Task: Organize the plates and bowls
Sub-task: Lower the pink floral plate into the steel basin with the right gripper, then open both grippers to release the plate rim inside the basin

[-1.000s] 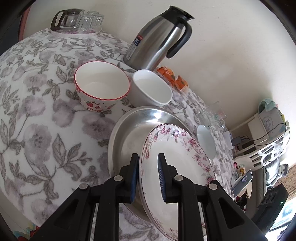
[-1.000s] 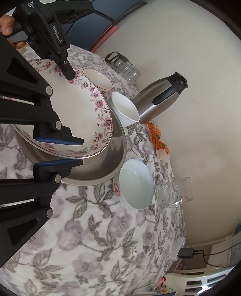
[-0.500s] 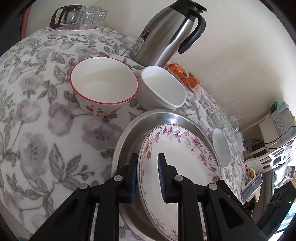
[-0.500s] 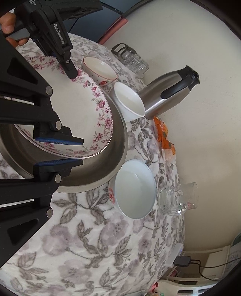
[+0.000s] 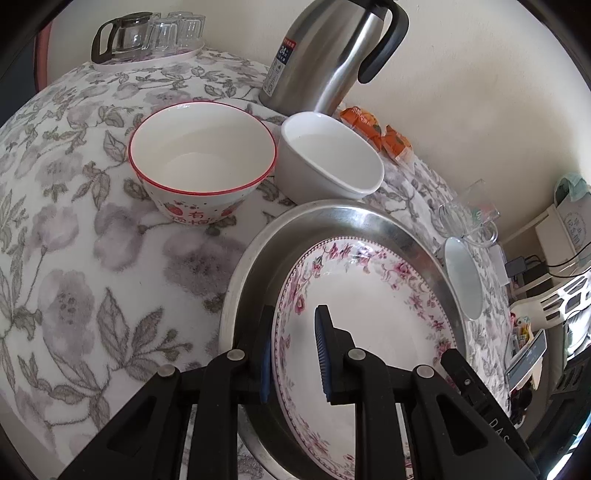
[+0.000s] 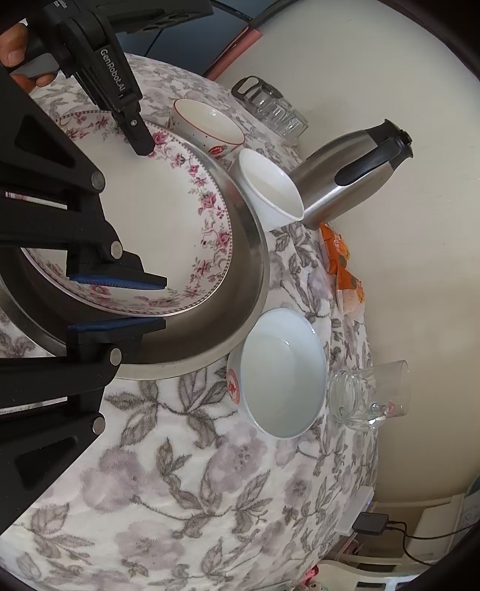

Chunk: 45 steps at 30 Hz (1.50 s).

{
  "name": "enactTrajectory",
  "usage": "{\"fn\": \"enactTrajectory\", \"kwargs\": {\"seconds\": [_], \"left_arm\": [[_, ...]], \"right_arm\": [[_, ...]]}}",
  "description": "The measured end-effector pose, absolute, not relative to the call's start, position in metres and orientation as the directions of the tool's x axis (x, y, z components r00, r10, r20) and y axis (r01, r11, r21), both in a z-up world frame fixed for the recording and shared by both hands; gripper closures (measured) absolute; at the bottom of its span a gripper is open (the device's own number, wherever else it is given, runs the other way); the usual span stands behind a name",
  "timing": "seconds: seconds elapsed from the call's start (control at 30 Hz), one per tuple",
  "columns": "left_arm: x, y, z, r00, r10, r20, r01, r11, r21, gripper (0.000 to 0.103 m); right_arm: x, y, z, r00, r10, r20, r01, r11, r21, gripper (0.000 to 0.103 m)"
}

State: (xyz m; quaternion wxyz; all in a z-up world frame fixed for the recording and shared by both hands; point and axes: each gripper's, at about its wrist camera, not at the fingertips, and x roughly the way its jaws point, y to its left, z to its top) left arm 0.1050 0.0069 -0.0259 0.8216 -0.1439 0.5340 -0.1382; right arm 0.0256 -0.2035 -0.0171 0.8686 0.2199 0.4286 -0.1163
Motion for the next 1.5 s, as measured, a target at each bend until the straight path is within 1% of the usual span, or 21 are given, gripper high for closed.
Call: {"fn": "enactTrajectory", "kwargs": {"seconds": [0.43,0.6,0.73,0.83,1.13,1.5], "left_arm": [[0.109,-0.001,-0.029,0.39,-0.373,-0.842,0.095,0.926,-0.366,0.082],[0.108,-0.007,-0.029,0.389,-0.341,-0.856,0.111,0.94,-0.323,0.082],[0.108,-0.007,-0.03,0.38,-0.336,-0.862,0.115,0.942,-0.316,0.082],[0.107,-0.009,-0.03,0.375,-0.323,-0.869,0.119,0.946,-0.301,0.08],[0.105,-0.013,-0.03,0.382,-0.291,-0.877,0.129,0.957,-0.261,0.08],[0.112,-0.014,-0.033,0.4,-0.31,-0.863,0.146,0.951,-0.274,0.08]], "right_arm": [[0.033,-0.205,-0.022,0.587,-0.053,-0.808,0.399,0.887,0.233,0.087],[0.035,-0.203,-0.022,0.579,-0.071,-0.812,0.397,0.895,0.205,0.087],[0.035,-0.201,-0.021,0.567,-0.087,-0.819,0.392,0.903,0.176,0.087],[0.035,-0.202,-0.02,0.563,-0.084,-0.822,0.392,0.903,0.177,0.088],[0.033,-0.205,-0.02,0.575,-0.063,-0.816,0.385,0.901,0.201,0.087],[0.038,-0.209,-0.021,0.59,-0.051,-0.805,0.378,0.899,0.22,0.087]]}}
